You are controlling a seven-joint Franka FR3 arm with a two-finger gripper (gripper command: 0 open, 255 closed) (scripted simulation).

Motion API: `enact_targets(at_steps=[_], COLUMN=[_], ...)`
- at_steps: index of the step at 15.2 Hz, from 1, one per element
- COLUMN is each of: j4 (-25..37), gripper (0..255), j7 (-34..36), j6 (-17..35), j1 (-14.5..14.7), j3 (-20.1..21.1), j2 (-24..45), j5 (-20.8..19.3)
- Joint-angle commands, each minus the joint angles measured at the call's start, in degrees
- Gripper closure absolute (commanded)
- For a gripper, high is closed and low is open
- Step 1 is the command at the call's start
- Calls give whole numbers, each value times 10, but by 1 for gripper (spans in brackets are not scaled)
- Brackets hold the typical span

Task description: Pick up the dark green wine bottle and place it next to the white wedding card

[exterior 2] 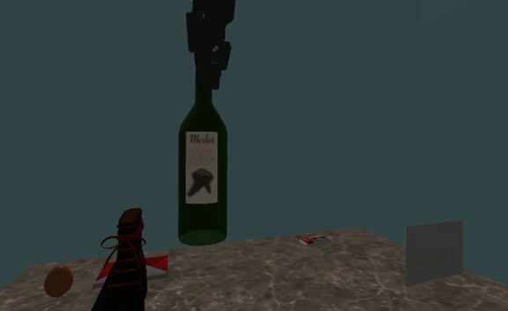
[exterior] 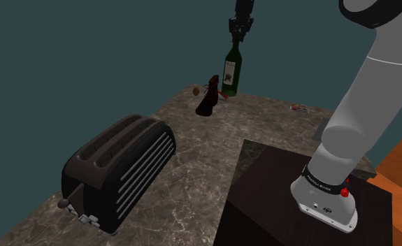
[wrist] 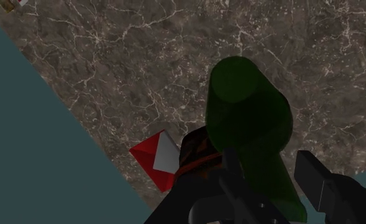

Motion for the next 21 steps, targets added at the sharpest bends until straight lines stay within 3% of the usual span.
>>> enact_targets(at_steps=[1, 7, 14, 21], j4=[22, 89, -30, -102], gripper=[255, 255, 255, 255], j7=[-1, -4, -70, -144], j6=[-17, -66, -44, -41], j1=[0, -2, -34, -68], j3=[0, -1, -34, -76], j2=[5, 24, -78, -151], j5=[1, 5, -9, -28])
